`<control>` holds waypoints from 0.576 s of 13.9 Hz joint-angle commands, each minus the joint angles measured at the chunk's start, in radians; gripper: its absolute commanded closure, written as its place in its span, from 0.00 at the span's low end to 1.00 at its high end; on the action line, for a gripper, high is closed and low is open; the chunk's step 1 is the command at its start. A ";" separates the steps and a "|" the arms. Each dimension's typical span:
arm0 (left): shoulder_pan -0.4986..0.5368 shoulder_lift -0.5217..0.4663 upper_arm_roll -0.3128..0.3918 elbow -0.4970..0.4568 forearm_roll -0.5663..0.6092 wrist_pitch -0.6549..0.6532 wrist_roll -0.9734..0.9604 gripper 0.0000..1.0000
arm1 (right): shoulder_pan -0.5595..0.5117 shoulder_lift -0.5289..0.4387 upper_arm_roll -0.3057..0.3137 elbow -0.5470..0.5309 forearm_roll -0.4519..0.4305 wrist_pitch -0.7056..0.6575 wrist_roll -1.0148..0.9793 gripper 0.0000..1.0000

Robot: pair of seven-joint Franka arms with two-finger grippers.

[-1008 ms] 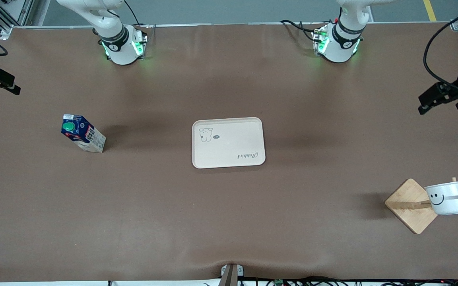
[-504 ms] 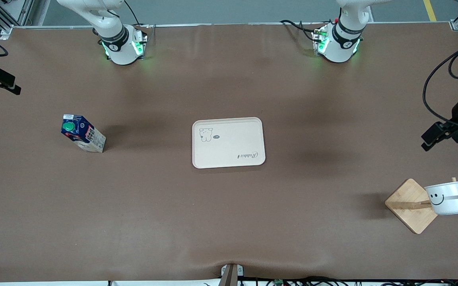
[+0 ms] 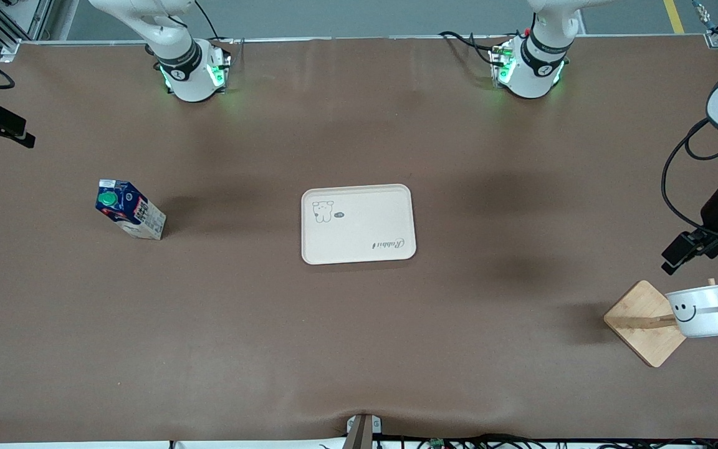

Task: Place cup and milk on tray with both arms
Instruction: 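Move the left gripper toward the white mug on the wooden stand, then lower the left gripper and grasp the white mug's rim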

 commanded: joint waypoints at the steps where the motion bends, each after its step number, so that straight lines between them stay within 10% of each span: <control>1: 0.003 0.009 -0.005 -0.074 0.014 0.133 -0.067 0.00 | -0.015 -0.014 0.008 -0.013 0.017 0.000 0.009 0.00; 8: 0.039 0.089 -0.005 -0.146 0.015 0.365 -0.064 0.00 | -0.016 -0.012 0.010 -0.014 0.017 0.000 0.009 0.00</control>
